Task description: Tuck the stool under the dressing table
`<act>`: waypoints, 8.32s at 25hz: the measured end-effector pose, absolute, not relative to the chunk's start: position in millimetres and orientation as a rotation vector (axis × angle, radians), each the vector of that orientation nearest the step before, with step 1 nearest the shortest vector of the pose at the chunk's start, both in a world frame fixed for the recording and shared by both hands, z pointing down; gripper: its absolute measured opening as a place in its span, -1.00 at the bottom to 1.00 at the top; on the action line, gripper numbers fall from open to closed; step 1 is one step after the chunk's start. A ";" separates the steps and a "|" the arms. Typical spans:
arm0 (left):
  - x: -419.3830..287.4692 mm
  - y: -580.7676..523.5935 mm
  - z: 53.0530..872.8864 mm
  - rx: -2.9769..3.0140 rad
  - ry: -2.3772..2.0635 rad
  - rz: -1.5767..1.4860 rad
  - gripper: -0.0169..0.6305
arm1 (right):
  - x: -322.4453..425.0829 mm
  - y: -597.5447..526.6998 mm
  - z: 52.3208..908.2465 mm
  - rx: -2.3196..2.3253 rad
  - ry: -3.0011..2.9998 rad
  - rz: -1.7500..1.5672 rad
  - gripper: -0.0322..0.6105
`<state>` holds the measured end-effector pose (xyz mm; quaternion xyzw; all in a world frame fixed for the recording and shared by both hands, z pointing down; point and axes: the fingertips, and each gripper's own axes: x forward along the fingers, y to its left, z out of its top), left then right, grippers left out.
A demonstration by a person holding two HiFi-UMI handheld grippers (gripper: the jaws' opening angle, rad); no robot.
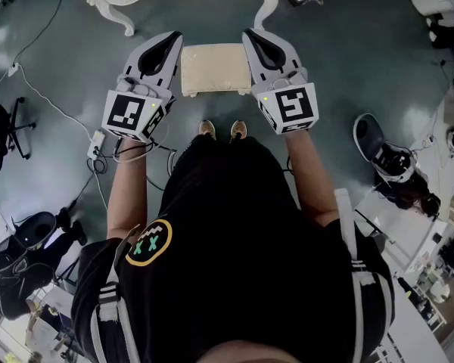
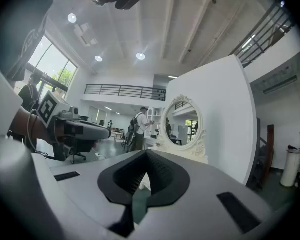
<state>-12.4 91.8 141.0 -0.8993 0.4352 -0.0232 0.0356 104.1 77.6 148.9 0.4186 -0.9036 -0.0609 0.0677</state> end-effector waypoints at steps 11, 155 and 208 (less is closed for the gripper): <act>-11.0 89.9 141.9 -2.763 1.348 -0.068 -0.88 | 105.7 77.6 151.4 1.248 -2.721 -0.174 -0.84; -253.7 49.4 883.8 -3.268 1.999 -1.332 0.62 | -27.9 29.6 882.2 1.071 -1.942 0.970 0.91; -234.8 -111.6 889.0 -3.198 2.056 -1.274 0.65 | -7.9 -131.5 884.9 1.158 -2.005 0.917 0.93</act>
